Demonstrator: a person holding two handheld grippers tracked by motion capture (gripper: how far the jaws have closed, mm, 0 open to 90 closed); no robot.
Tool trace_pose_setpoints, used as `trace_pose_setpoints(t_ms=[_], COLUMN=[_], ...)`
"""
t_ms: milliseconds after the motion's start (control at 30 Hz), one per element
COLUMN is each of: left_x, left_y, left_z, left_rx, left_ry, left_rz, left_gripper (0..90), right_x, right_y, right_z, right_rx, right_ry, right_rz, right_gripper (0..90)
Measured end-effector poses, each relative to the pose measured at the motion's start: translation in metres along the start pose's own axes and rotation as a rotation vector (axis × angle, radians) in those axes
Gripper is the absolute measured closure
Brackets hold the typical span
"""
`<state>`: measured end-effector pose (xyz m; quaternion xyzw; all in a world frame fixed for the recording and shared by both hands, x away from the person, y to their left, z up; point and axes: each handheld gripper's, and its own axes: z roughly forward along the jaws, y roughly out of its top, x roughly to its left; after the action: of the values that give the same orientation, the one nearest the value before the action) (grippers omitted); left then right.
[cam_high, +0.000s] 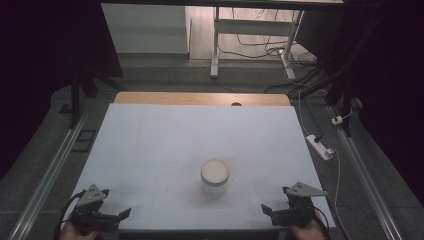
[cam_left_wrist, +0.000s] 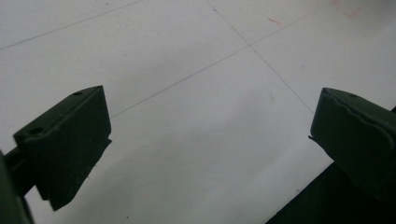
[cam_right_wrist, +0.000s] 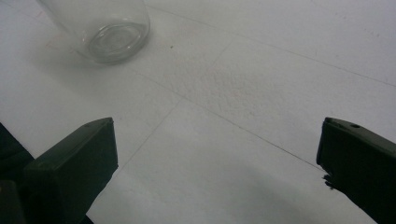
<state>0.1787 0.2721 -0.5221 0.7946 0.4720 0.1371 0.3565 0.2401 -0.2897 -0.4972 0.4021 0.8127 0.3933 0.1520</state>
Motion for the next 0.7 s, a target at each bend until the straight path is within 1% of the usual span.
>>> trace_pose_setpoints(t_ms=[200,400,533,700], left_x=[0.0009,0.0001,0.0007,0.0014], left_y=[0.0000,0.0002,-0.0002,-0.0003], left_z=[0.0003,0.0007,0.0005,0.0003], left_rx=[0.004,0.006,0.002,0.001], left_ry=[-0.020,-0.030,-0.036,-0.043], left_rz=[0.003,0.020,0.012,0.008], left_gripper=[0.1,0.7,0.7,0.8], right_x=[0.0002,0.0015,0.0022,0.0017], right_y=[0.0004,0.0007,0.0011,0.0013], right_z=[0.0009,0.0020,0.0027,0.0031], right_rx=[0.009,0.022,0.027,0.031], right_ry=[0.019,0.011,0.014,0.036], right_rz=[-0.003,-0.018,-0.022,-0.028], right_gripper=[0.0,0.0,0.0,0.0])
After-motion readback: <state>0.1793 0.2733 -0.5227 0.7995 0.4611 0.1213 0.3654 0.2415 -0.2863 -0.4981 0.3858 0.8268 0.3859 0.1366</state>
